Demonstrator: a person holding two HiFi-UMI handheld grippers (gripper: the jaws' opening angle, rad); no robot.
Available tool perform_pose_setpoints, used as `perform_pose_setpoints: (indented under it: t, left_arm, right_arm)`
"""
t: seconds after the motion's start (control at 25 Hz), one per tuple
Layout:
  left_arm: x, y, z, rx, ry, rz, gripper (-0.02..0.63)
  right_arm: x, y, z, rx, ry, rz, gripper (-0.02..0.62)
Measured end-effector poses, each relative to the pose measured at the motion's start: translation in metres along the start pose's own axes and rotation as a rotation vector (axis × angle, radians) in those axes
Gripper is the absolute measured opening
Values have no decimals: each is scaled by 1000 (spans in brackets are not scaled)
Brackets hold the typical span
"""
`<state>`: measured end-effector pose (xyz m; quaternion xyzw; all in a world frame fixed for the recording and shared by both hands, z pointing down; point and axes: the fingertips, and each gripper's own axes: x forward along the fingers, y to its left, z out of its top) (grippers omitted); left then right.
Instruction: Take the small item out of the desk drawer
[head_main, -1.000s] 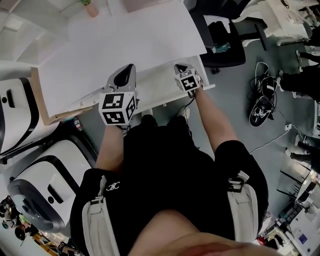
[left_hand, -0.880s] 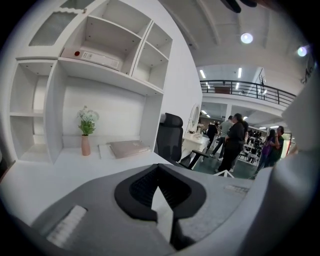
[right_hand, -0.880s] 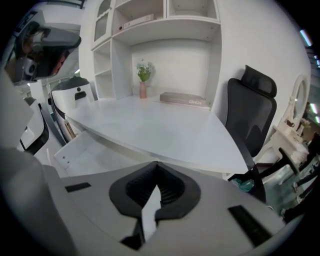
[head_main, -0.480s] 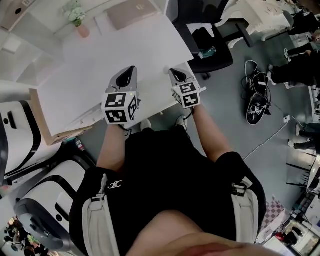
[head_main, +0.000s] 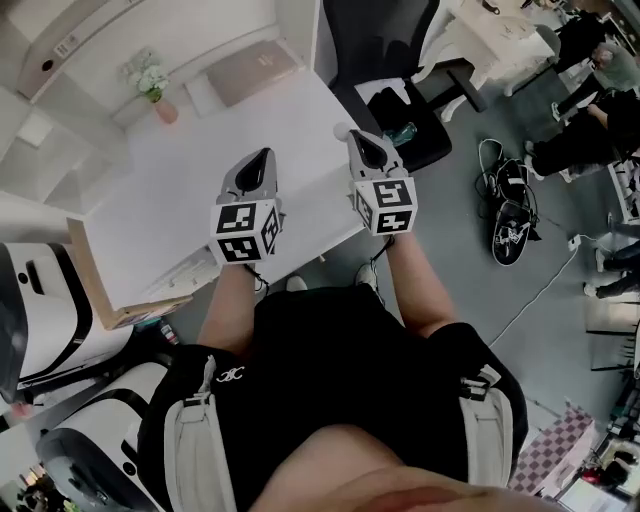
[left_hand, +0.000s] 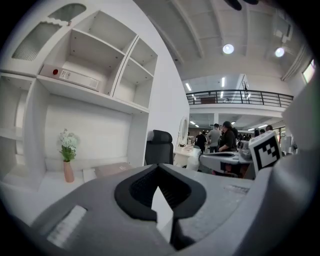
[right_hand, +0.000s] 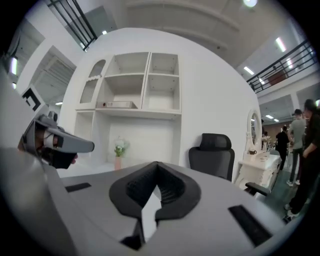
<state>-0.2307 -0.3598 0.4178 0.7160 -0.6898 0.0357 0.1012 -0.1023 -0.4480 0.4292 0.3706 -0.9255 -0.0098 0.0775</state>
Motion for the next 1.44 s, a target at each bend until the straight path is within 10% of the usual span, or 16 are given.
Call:
perform_pose_setpoints:
  t: [0.4, 1.44]
  left_arm:
    - [-8, -22, 39, 42, -68, -47, 14]
    - [-18, -43, 30, 57, -47, -112, 14]
  right_arm:
    - [-36, -7, 75, 39, -182, -58, -3]
    - [-55, -1, 52, 66, -150, -93, -5]
